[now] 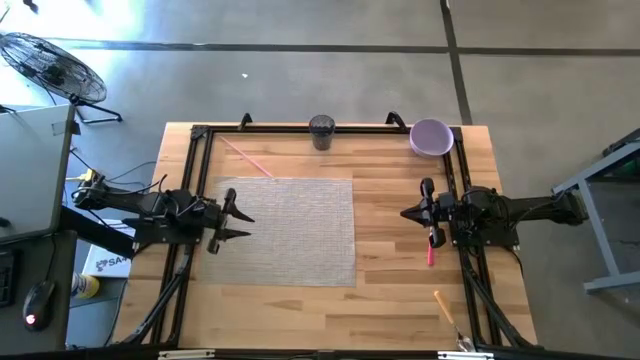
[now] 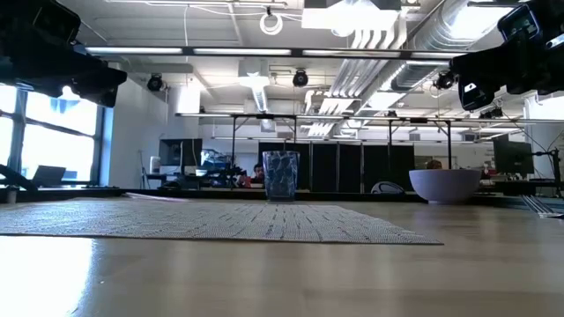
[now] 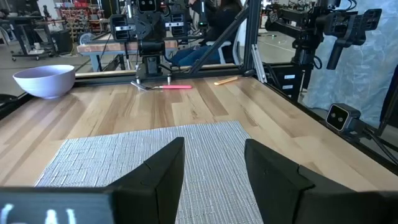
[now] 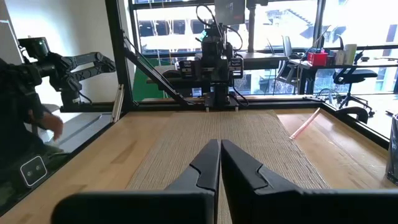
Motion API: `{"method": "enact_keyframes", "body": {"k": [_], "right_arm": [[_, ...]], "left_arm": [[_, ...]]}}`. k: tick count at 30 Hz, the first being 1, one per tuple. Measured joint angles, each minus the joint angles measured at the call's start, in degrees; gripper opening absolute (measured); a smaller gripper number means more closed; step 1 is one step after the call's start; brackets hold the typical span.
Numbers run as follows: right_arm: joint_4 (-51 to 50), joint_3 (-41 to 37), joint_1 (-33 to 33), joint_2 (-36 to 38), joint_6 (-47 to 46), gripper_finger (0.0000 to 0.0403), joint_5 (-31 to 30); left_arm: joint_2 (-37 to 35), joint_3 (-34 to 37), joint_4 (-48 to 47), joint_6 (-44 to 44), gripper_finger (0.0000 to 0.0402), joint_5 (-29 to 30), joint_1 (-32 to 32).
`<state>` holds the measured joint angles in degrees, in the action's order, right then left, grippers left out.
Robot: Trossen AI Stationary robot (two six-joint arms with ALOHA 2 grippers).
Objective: Pick & Place Utensil
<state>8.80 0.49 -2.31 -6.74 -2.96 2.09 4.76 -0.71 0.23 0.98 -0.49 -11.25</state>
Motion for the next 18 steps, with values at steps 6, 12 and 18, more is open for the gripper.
{"method": "enact_keyframes", "body": {"k": [6, 12, 18], "right_arm": [[0.0, 0.0, 0.0, 0.0, 0.0, 0.0005, 0.0], [0.0, 0.0, 0.0, 0.0, 0.0, 0.0007, 0.0], [0.0, 0.0, 0.0, 0.0, 0.0, 0.0009, 0.0]], "left_arm": [[0.0, 0.0, 0.0, 0.0, 0.0166, 0.0, 0.0], [0.0, 0.0, 2.4, -5.7, 0.0166, 0.0, 0.0], [0.0, 0.0, 4.1, -16.1, 0.0166, 2.5, 0.0]]}}
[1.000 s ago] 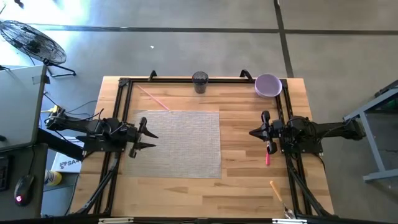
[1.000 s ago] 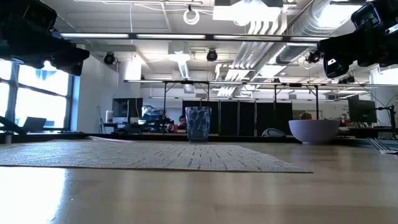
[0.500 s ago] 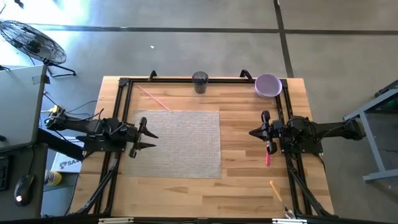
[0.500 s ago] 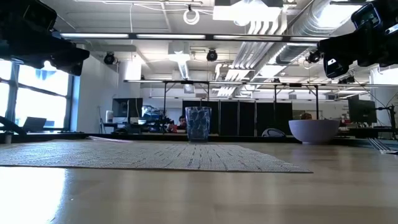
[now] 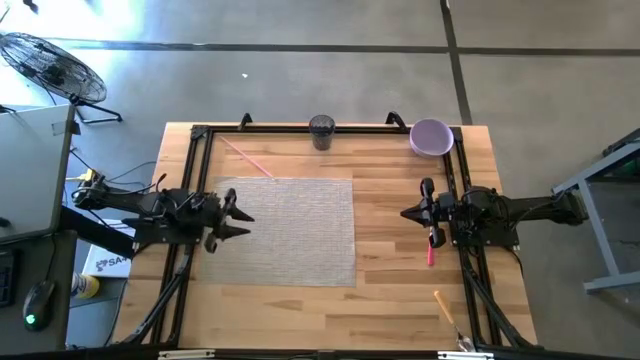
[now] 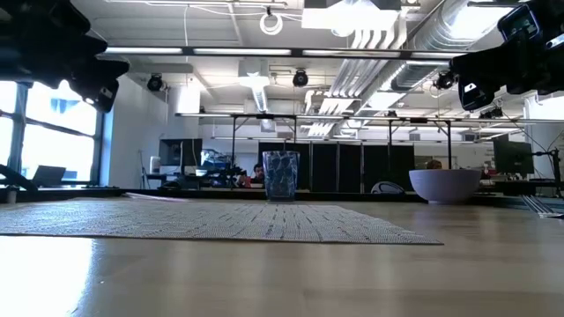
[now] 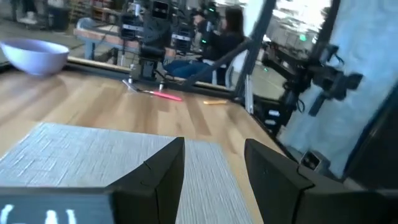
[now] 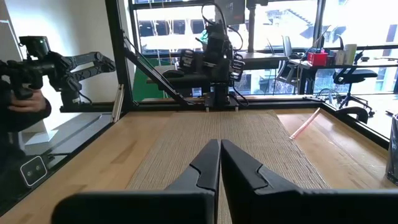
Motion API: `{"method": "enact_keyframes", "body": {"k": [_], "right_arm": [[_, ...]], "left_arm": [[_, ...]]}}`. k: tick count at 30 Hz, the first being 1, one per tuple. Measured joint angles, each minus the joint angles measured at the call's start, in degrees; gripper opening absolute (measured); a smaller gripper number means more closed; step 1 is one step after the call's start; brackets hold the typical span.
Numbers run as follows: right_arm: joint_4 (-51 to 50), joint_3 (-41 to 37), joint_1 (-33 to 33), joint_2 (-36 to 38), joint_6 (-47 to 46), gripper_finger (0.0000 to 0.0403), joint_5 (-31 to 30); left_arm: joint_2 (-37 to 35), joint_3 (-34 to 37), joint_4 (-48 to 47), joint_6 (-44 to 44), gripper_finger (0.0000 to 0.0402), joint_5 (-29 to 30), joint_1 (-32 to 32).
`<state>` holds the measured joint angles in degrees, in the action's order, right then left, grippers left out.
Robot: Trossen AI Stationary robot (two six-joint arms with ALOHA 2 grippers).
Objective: Pick & Place Utensil
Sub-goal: Put the blue cup on the top right of the gray mat
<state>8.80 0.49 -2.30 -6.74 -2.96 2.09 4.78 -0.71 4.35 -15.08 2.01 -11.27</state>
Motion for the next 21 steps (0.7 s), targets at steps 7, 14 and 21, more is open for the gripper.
{"method": "enact_keyframes", "body": {"k": [7, 14, 21], "right_arm": [[0.0, 0.0, 0.0, 0.0, 0.0, 0.0005, 0.0], [0.0, 0.0, 0.0, 0.0, 0.0, 0.0003, 0.0], [0.0, 0.0, 0.0, 0.0, 0.0, 0.0005, 0.0]], "left_arm": [[0.0, 0.0, 0.9, -4.4, 0.0166, 14.6, 0.0], [2.2, 0.0, 2.6, -6.1, 0.0166, 24.2, 0.0], [9.1, 0.0, 5.4, -6.4, 0.0166, 39.3, 0.0]]}}
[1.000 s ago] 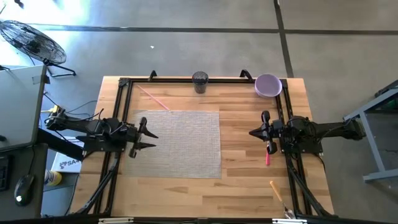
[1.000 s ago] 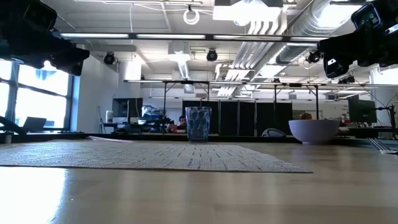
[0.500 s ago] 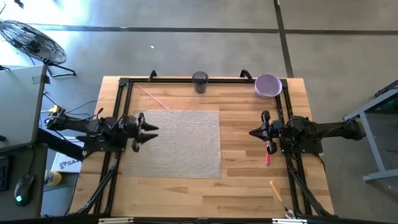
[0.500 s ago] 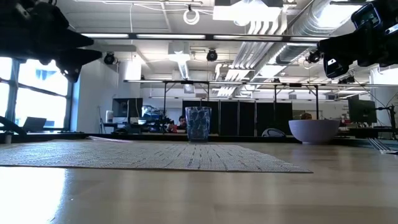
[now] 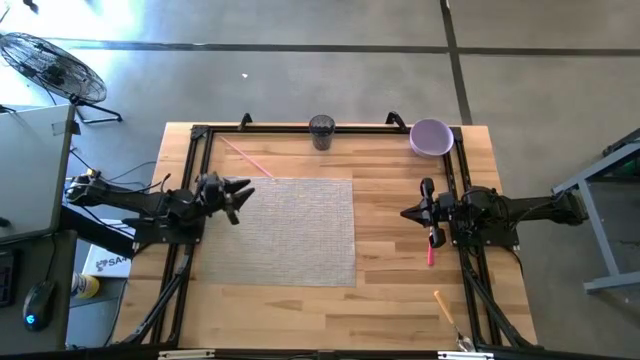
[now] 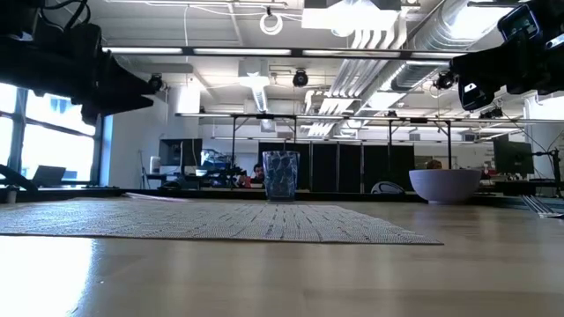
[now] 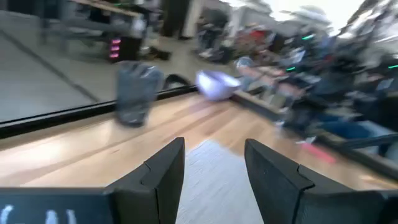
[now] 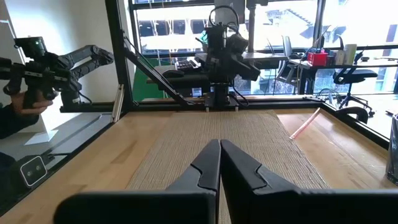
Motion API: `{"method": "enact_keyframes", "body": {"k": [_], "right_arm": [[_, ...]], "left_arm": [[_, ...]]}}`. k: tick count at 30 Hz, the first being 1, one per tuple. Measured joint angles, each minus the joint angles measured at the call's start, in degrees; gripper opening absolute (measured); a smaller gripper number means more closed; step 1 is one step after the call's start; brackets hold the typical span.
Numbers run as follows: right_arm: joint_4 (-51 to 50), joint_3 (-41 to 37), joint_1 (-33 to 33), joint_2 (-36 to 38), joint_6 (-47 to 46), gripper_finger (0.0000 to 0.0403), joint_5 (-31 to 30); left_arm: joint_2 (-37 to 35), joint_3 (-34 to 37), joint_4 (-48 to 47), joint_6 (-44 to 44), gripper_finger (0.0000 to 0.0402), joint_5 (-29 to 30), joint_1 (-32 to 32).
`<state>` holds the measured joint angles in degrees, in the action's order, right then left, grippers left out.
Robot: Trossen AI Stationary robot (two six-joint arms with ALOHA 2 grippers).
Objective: Pick & Place Utensil
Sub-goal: Put the blue cup on the top right of the gray mat
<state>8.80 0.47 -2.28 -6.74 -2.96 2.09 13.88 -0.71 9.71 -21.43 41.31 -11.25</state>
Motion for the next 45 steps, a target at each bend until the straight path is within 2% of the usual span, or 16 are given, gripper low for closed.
{"method": "enact_keyframes", "body": {"k": [6, 10, 19, 26, 34, 38, 45], "right_arm": [[0.0, 0.0, 0.0, 0.0, 0.0, 0.0001, 0.0], [0.0, 0.0, 0.0, 0.0, 0.0, 0.0002, 0.0], [0.0, 0.0, 0.0, 0.0, 0.0, 0.0002, 0.0], [0.0, 0.0, 0.0, 0.0, 0.0, 0.0003, 0.0], [0.0, 0.0, 0.0, 0.0, 0.0, 0.0001, 0.0], [0.0, 0.0, 0.0, 0.0, 0.0, 0.0003, 0.0], [0.0, 0.0, 0.0, 0.0, 0.0, 0.0002, 0.0]], "left_arm": [[6.2, 0.0, 3.3, -2.9, 0.0166, -0.1, 0.0], [10.0, 0.0, 6.1, -3.0, 0.0166, -2.3, 0.0], [21.7, -0.4, 23.3, -1.1, 0.0166, -5.8, 0.0], [31.8, -6.3, 24.0, 5.4, 0.0166, -6.3, 0.9], [42.6, -12.9, 23.3, 12.0, 0.0168, -14.4, 7.7], [46.6, -16.3, 23.3, 13.1, 0.0196, -16.1, 10.8], [52.7, -25.7, 17.8, 12.2, 0.0298, -17.1, 19.3]]}}
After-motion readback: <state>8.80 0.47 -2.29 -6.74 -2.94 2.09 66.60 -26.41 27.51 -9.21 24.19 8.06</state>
